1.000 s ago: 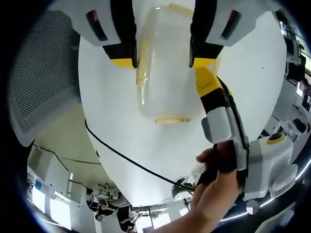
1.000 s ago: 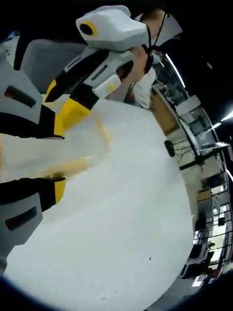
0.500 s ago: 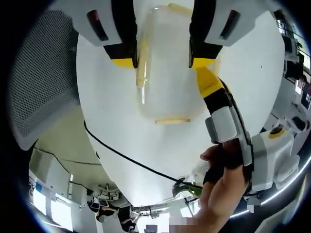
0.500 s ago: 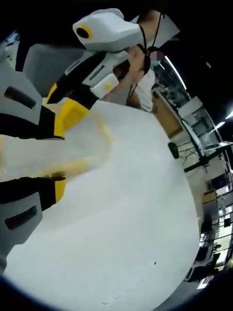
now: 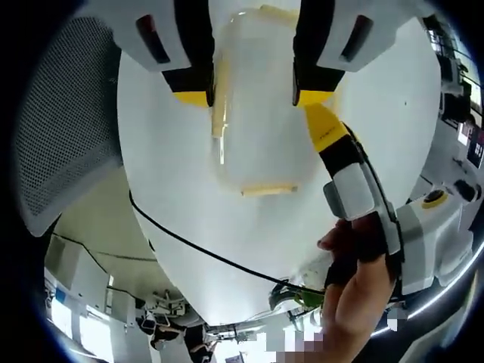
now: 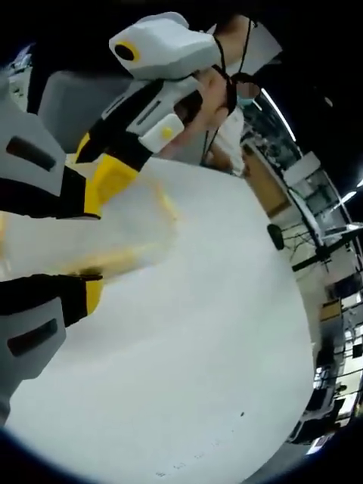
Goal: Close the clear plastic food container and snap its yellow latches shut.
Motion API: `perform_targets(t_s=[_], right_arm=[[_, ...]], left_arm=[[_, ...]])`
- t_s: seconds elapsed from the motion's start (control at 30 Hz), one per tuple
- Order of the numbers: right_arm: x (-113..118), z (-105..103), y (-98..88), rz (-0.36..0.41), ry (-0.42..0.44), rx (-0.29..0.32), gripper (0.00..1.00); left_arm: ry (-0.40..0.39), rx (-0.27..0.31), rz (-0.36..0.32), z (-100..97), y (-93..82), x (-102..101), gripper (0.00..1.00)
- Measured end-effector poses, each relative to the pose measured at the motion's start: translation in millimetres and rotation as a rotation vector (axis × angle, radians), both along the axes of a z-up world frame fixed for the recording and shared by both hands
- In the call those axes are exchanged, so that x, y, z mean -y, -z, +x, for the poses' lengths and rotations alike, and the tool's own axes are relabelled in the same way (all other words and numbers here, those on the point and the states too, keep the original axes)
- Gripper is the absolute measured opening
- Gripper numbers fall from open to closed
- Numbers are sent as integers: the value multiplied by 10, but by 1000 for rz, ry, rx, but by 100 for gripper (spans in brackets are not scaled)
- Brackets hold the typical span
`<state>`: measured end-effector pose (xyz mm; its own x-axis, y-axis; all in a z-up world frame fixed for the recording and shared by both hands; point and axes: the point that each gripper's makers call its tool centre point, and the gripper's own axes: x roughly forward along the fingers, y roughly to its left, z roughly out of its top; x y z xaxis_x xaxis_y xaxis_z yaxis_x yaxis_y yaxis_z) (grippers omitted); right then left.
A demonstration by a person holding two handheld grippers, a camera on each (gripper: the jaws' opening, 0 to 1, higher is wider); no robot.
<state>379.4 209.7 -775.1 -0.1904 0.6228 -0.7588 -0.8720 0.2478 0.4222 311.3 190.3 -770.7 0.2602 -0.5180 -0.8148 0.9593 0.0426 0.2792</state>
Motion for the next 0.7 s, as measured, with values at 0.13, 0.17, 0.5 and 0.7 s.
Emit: perform_targets(t_s=[0.13, 0.17, 0.5, 0.7], right_arm=[[-17, -9, 12, -28, -6, -41, 24], [68, -121, 29, -89, 3, -102, 24], [-10, -45, 21, -64, -22, -67, 26], [-58, 4, 10, -57, -12, -59, 26]], left_arm=[[9, -17, 11, 14, -15, -44, 38], [5, -5, 12, 33, -17, -72, 38], [-7, 8, -2, 54, -2, -61, 38], [-6, 18, 6, 64, -3, -58, 39]])
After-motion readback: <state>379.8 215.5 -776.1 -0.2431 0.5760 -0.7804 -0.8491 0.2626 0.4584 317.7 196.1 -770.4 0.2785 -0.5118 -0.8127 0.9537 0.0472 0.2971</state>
